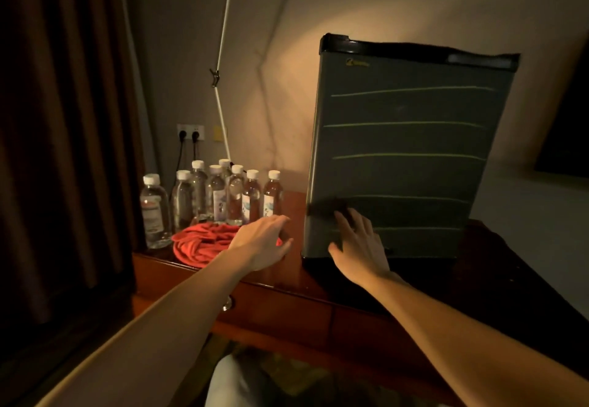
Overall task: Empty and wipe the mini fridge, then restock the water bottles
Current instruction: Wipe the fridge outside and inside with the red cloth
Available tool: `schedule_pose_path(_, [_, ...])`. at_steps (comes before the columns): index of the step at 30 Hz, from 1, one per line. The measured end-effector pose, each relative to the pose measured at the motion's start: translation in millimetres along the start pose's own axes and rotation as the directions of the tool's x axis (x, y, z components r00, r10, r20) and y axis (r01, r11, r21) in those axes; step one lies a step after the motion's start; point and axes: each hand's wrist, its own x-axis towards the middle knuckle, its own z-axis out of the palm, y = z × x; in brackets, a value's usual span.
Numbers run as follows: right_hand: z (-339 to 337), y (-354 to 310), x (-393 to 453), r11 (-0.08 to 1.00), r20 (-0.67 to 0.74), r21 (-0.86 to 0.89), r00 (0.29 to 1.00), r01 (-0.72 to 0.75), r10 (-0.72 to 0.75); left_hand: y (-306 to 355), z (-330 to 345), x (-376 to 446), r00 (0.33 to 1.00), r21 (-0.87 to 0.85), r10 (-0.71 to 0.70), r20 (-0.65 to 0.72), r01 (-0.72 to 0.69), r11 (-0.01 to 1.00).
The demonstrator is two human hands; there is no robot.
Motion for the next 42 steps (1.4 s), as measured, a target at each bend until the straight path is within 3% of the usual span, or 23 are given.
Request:
schedule_pose_path(14, [32,43,73,0.995,0.110,-0.037,0.989,-0.093,0.097,34,56,104,0.992,0.065,0.123,0.014,-0.124,0.990])
schedule_pose_path(21, [46,58,83,0.996,0.061,-0.083,0.998,0.015,-0.010,43,95,139,0.986,0.082,0.162,0.032,-0.164,0.983])
schedule_pose_path(29, [45,51,81,0.999,0.046,-0.054,0.999,0.001,0.001,39,89,131,0.987,0.071,0.158,0.022,-0.159,0.985])
schedule_pose_path(36, [38,26,60,1.000,0.149,0.006,0.989,-0.023,0.022,14,68,79,0.992,0.126,0.098,0.085,-0.108,0.986])
schedule_pose_path(42, [50,-20,33,0.990,0.187,0.084,0.974,0.110,-0.124,-26,34,11,0.999,0.181,-0.027,0.029,0.021,0.983])
